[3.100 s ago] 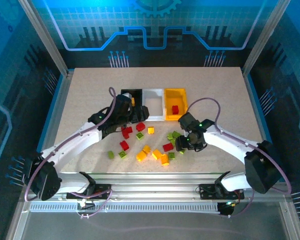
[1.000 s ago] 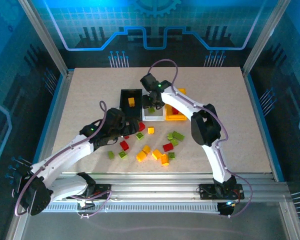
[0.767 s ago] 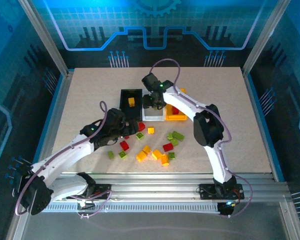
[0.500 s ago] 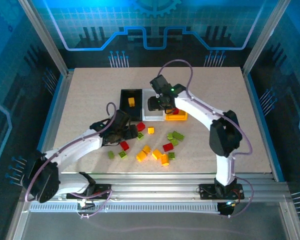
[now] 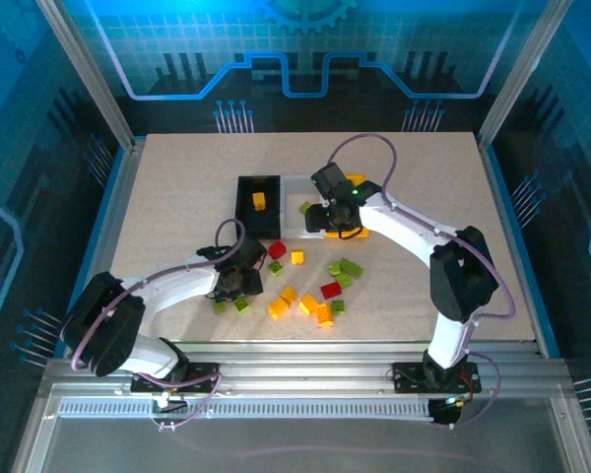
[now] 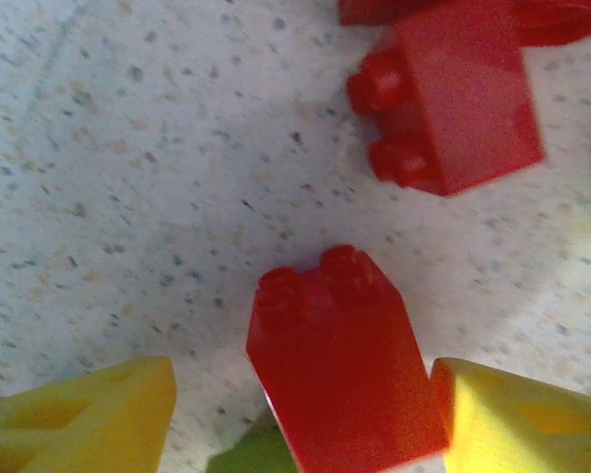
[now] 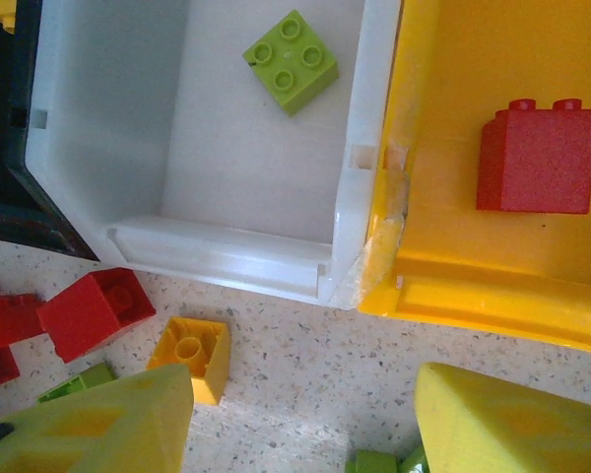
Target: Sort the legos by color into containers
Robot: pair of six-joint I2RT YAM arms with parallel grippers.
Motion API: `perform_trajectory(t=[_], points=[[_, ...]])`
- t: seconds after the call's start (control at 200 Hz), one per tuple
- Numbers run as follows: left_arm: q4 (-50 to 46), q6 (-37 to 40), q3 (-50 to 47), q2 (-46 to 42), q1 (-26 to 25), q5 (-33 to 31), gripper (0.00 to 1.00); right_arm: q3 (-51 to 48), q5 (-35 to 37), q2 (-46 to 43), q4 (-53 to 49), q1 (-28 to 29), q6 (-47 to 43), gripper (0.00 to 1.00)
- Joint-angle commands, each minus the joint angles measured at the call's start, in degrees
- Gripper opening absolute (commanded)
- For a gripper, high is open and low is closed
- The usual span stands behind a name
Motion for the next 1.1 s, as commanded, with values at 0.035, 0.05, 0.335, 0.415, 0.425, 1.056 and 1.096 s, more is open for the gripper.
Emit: perform_trajectory(t=[0.035,0.05,0.335,0.415,0.425,1.056,1.096], points=[[5.67,-1.23,-2.53,2.91,-0.18,0.12,0.67,-0.81,-0.36,-2.96,1.64,-0.94,0.98,0.62],[6.3,-1.32,-2.67,2.9,-0.2,0.3,0.67,-0.92,-0.28,-3.06,1.64,-1.01,0.97,0.62],[7.54,-0.16,-2.11,4.33,-0.15,-0.12,0.53,-2.26,-0.29,-4.76,1.77,-1.74,0.62,0.61],[7.46,0.3,-1.88,3.67,-0.2,-0.13,0.47,-2.86,-0.23,-5.31,2.14,-1.95,0.88,0.61],[7.37,0.4,-1.9,3.59,-0.19,-0.08,0.47,-2.91,-0.21,-5.4,2.16,-1.99,0.93,0.61],[-0.93,9.84,24.59,6.5,-11.82,-3.2,0.28,-21.63,1.97,-22.66,4.45,-10.04,5.17,0.59],[0.0,10.54,27.96,9.21,-12.31,-1.81,0.28,-23.17,1.83,-24.12,4.54,-10.88,5.15,0.59]])
